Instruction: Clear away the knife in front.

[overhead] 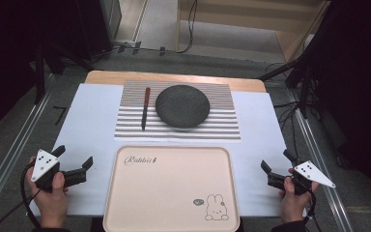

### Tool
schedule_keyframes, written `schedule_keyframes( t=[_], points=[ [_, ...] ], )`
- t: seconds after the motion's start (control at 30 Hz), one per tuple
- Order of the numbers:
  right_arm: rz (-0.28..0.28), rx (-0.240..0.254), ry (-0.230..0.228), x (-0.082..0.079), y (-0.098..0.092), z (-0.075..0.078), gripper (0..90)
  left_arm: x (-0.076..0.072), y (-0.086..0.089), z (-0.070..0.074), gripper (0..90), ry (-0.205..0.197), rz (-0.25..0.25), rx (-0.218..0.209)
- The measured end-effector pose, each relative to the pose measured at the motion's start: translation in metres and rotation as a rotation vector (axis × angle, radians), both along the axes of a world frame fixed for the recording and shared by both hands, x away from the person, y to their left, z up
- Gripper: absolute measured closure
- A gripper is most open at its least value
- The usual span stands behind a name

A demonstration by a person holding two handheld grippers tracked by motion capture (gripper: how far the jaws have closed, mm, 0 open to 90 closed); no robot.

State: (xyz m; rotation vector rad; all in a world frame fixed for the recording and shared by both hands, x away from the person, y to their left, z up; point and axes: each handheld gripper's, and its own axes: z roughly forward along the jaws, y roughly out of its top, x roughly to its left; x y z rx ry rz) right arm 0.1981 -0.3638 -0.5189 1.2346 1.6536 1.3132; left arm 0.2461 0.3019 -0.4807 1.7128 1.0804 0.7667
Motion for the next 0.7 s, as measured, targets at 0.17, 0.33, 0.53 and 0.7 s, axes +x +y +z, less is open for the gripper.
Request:
schedule_keyframes(
  t=[0.17, 0.33, 0.53, 0.7],
  points=[
    [0.000, -0.003, -0.003, 0.000, 0.000, 0.000, 1.2, 0.001, -0.013, 0.016, 0.0, -0.013, -0.018, -0.004],
    [0.002, 0.001, -0.004, -0.001, 0.000, 0.000, 1.2, 0.008, -0.031, 0.033, 0.0, -0.012, -0.032, 0.029],
    [0.002, 0.000, -0.004, -0.001, 0.000, 0.000, 1.2, 0.026, -0.050, 0.048, 0.0, -0.021, -0.103, 0.038],
    [0.001, -0.002, -0.005, -0.001, 0.000, 0.000, 1.2, 0.044, -0.063, 0.061, 0.0, -0.009, -0.119, 0.027]
  ],
)
